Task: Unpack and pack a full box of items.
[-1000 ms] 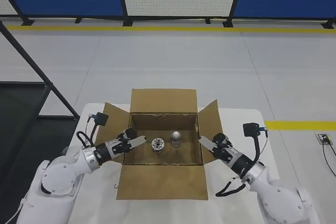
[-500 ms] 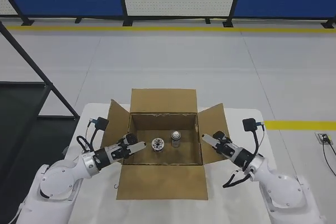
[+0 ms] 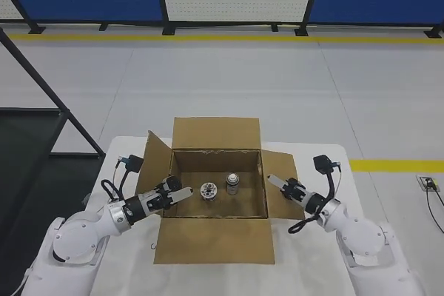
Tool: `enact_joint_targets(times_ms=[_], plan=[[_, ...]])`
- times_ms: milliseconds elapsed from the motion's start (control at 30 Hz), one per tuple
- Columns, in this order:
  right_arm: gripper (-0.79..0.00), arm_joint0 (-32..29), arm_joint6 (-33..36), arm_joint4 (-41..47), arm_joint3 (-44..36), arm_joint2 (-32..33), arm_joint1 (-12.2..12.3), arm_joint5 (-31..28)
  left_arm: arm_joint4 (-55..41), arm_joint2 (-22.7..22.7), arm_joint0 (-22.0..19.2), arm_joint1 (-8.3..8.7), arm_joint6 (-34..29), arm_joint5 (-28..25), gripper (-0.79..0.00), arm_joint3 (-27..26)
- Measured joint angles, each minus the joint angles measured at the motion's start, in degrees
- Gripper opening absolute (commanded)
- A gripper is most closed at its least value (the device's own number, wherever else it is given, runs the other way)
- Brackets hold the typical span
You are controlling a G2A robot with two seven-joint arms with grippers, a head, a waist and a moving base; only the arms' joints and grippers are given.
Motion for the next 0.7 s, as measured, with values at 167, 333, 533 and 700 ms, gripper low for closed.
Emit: enact_joint_targets(times_ms=[167,333,533,700], plan=[[0.000,1.9,0.6,0.0,2.9,-1.8,0.0,0.2,0.0,0.0,0.0,0.00,0.0,0.0,0.000,0.0],[0.000,3.8,0.1,0.1,5.7,-3.5,-0.1,0.2,0.5,-1.0,1.7,0.22,2.6,0.0,0.000,-1.1],[0.000,5.0,0.2,0.3,7.2,-4.3,0.0,0.0,0.0,-2.2,3.1,0.52,4.9,0.2,0.000,-1.3],[0.000,5.5,0.5,1.4,8.7,-4.7,0.1,-0.5,-0.6,-1.7,2.6,0.64,5.7,0.5,0.000,0.1]])
